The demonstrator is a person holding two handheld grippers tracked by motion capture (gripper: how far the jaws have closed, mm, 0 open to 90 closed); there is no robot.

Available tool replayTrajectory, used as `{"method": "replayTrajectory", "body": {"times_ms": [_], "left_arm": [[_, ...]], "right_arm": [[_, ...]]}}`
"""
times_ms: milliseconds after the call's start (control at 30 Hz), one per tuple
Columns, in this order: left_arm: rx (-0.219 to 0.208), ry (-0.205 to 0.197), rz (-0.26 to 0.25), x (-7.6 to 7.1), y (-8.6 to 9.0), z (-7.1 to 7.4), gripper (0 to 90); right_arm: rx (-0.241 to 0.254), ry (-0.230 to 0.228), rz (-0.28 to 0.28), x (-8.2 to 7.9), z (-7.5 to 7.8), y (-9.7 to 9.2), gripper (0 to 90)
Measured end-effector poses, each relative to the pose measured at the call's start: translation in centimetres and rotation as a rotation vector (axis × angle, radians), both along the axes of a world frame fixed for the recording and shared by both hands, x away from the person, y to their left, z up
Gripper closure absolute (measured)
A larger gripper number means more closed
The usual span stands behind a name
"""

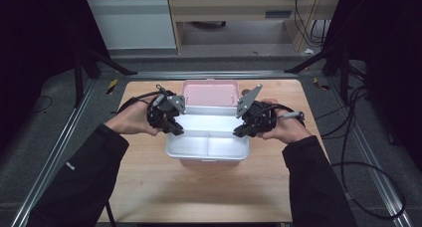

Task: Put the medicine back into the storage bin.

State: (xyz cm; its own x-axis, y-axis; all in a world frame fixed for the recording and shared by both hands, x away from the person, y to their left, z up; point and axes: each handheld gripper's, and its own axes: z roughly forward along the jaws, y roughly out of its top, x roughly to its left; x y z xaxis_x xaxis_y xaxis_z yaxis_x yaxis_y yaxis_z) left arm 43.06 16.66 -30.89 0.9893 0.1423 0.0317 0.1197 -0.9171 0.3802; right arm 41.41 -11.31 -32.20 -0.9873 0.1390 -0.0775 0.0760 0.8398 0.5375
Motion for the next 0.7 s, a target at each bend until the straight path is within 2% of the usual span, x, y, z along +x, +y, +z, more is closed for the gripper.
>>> {"method": "replayTrajectory", "body": {"times_ms": [200,267,467,700], "left_arm": [[-0.032,-0.010,0.001,2.3,0.2,0.1,84.6],[-0.030,-0.017,0.008,3.2,0.1,-0.2,84.5],[-0.005,-0.010,0.032,5.4,-0.1,-1.8,83.4],[-0.004,0.018,0.037,6.3,-0.5,-3.7,83.4]], "right_arm": [[0.005,-0.018,-0.005,2.2,0.2,-0.2,87.3],[0.001,-0.022,-0.015,3.1,0.1,-0.2,87.1],[-0.023,-0.028,-0.036,4.9,-1.0,0.2,87.1],[-0.048,-0.015,-0.051,5.9,-2.4,0.3,86.6]]}}
